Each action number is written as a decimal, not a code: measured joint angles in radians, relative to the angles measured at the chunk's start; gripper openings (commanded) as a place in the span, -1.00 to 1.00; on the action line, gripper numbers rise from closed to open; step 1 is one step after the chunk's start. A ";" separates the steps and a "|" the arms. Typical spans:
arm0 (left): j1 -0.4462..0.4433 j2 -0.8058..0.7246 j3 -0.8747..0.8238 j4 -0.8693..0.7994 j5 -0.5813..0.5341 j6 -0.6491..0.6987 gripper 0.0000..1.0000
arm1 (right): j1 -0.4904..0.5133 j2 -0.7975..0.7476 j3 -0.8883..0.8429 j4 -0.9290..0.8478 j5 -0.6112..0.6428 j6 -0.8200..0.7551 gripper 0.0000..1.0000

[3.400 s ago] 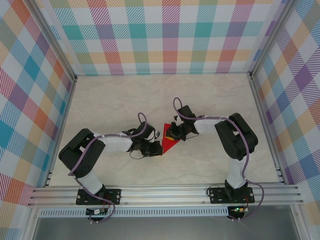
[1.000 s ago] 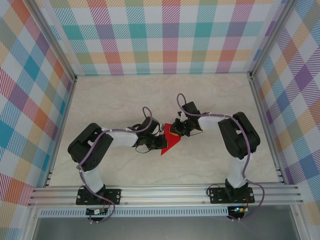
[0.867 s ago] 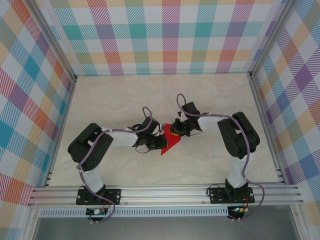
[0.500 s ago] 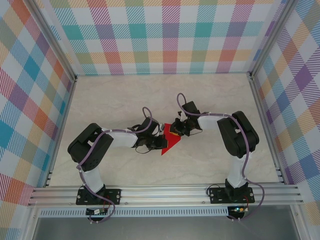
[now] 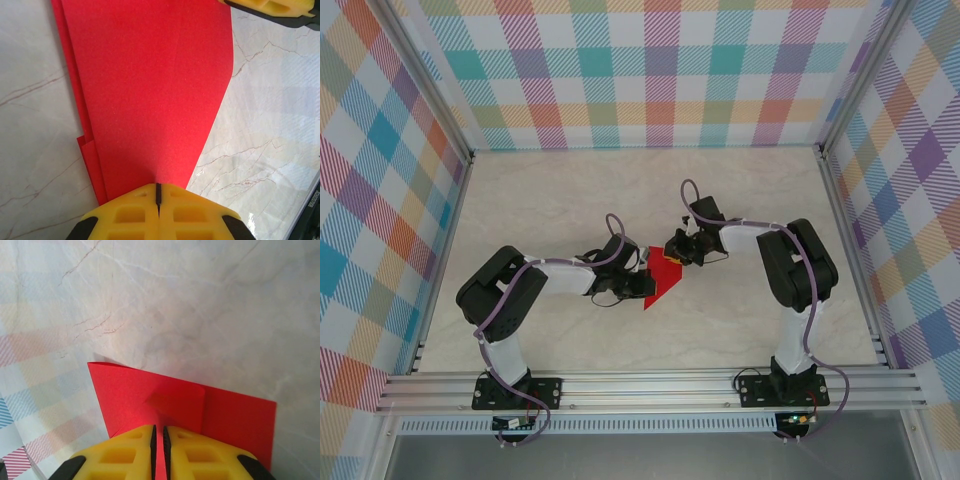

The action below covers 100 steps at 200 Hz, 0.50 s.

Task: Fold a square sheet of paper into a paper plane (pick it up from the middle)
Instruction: Fourth fold the wing at the center of the table.

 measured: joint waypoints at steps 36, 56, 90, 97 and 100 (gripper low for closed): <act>0.000 0.001 0.000 0.000 0.000 0.003 -1.00 | -0.002 0.008 0.020 -0.022 0.015 -0.002 -0.65; 0.000 0.001 0.000 0.000 0.001 0.005 -1.00 | -0.002 0.012 0.030 -0.034 0.014 -0.004 -0.64; 0.000 0.001 0.000 0.000 0.001 0.010 -1.00 | -0.014 0.020 0.050 -0.045 0.019 -0.007 -0.63; 0.000 0.001 0.000 0.000 0.001 0.011 -1.00 | -0.021 0.023 0.056 -0.045 0.027 -0.007 -0.62; 0.000 0.001 0.000 0.000 0.001 0.011 -1.00 | -0.024 0.024 0.059 -0.045 0.031 -0.007 -0.62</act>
